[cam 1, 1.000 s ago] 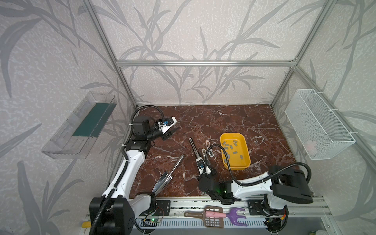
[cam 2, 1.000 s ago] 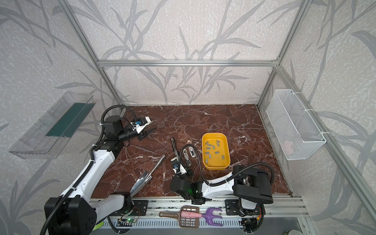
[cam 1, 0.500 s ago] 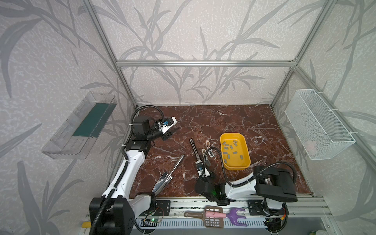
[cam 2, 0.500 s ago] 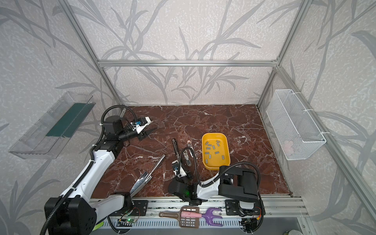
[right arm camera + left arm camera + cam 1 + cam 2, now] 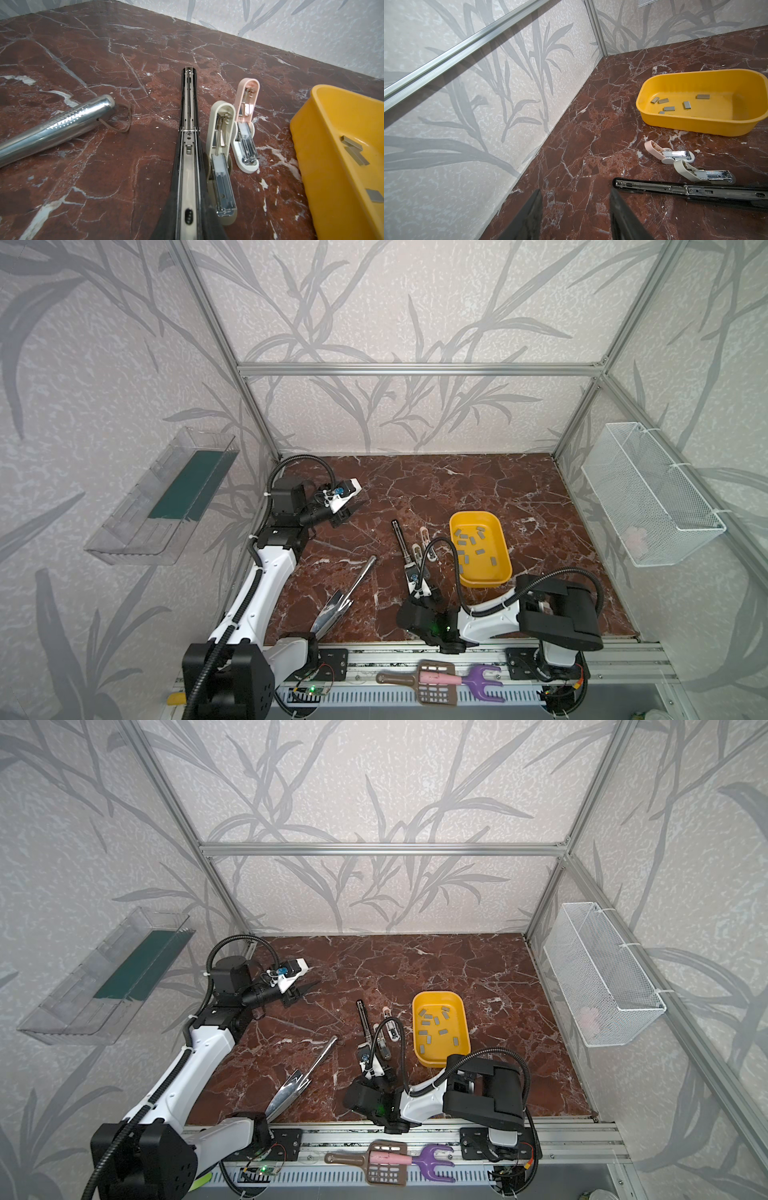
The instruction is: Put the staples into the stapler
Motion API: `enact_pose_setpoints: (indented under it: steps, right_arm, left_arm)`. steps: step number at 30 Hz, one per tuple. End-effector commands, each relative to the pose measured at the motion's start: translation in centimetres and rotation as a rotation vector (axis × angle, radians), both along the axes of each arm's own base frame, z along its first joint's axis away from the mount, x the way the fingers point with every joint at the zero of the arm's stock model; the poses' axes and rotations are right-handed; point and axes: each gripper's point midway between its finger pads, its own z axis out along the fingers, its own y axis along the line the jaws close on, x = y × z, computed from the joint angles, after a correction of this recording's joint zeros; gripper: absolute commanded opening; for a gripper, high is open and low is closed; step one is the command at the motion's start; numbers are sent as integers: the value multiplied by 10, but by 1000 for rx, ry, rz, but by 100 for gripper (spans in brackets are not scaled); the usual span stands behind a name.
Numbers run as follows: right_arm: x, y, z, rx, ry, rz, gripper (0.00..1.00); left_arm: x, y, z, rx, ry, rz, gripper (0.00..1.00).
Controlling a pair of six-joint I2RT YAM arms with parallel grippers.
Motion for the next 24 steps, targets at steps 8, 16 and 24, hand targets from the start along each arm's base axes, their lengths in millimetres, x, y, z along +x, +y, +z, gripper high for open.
enact_pose_setpoints:
  steps: [8, 16, 24]
  right_arm:
    - [7, 14, 2, 12, 4, -9, 30]
    - [9, 14, 25, 14, -27, 12, 43]
    - [6, -10, 105, 47, 29, -12, 65]
  left_arm:
    - [-8, -6, 7, -8, -21, -36, 53]
    - [0, -11, 60, -216, 5, 17, 46]
    - [15, 38, 159, -920, 176, 417, 52]
